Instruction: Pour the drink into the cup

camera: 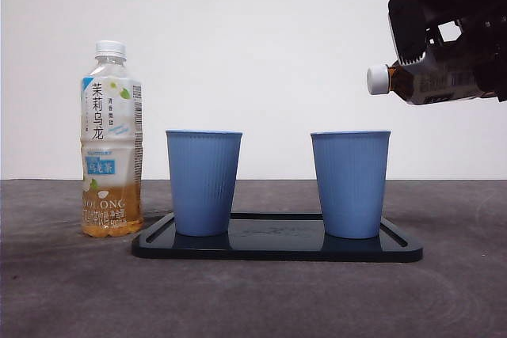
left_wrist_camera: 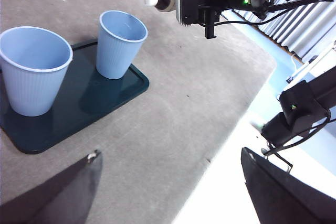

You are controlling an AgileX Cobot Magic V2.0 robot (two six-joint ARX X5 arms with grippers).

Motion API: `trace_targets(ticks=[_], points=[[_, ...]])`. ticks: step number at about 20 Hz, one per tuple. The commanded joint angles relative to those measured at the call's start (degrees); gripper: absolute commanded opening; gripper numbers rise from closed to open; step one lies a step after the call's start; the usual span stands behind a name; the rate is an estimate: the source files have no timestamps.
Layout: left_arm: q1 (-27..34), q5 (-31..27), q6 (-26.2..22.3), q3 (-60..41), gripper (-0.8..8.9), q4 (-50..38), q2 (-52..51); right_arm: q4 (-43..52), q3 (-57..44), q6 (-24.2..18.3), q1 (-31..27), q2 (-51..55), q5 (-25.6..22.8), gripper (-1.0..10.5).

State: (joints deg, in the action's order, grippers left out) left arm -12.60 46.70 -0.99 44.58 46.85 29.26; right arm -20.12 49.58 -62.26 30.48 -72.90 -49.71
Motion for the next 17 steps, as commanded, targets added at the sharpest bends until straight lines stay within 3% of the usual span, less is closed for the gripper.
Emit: trace_targets(ticks=[1,17], points=[[-0.28,0.48,-0.92,1.01,4.25,-0.66,0.24,2.12,1.99,-1.66,0.92,-0.17,-1.57,1.7],[-0.28,0.48,-0.92,1.01,4.25,-0.59,0.24,2.12,1.99,-2.21,1.22,-0.17,-1.70,1.7]])
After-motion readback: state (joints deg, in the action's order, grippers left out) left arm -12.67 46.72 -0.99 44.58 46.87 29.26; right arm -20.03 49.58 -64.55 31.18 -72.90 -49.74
